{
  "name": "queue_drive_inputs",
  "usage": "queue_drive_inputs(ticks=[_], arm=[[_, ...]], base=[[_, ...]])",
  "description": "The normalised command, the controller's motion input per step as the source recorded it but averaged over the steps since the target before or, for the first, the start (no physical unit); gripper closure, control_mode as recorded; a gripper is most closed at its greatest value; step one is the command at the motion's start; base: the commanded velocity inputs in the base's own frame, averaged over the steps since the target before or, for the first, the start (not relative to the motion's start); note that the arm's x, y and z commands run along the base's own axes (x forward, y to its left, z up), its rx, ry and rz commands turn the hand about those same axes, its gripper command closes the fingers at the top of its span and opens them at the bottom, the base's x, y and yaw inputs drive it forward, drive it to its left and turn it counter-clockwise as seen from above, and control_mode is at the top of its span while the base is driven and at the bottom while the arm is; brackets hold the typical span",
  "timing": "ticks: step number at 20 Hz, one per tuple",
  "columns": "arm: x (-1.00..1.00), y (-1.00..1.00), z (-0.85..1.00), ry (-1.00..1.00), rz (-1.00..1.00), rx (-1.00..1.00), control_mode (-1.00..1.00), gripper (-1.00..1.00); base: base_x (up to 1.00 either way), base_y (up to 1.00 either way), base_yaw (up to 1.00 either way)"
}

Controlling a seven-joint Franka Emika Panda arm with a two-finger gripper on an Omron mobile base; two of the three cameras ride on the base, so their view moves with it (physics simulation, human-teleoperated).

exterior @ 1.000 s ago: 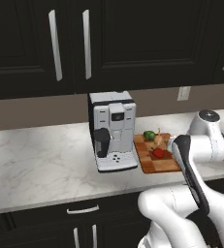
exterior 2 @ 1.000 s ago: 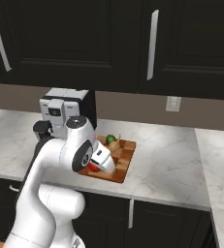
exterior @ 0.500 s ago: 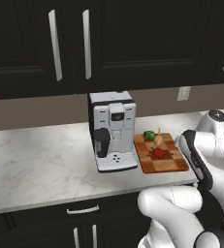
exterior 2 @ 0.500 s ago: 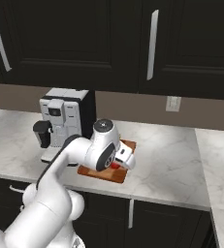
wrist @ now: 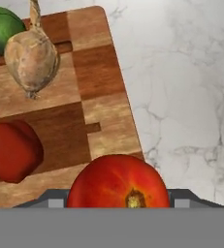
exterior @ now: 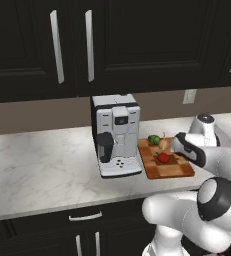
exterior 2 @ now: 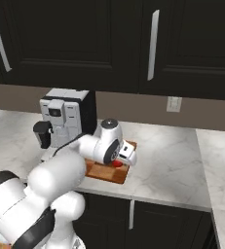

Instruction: Place the avocado, onion, tomato, and bell pepper on the cutting board.

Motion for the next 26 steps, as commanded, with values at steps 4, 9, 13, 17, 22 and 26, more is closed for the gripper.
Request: queue_drive_inputs(ticks=[4,9,13,17,22,26], arm=[[0.43,-0.02,-0.23,0.04,0.05,0.0,-1.0,1.0],[0.31,0.0,-0.25,0.05,0.07,0.0,-1.0,1.0],[0.23,0.0,-0.34,0.07,0.06,0.0,-1.0,1.0],[0.13,0.0,-0.36,0.05,0.05,0.0,-1.0,1.0],[0.0,0.0,-0.07,0.02,0.01,0.0,-1.0,1.0],[0.0,0.0,0.0,0.0,0.02,0.0,-1.0,1.0]], base=[[0.0,0.0,0.0],[0.0,0.0,0.0],[0.0,0.0,0.0],[0.0,0.0,0.0],[0.0,0.0,0.0],[0.0,0.0,0.0]])
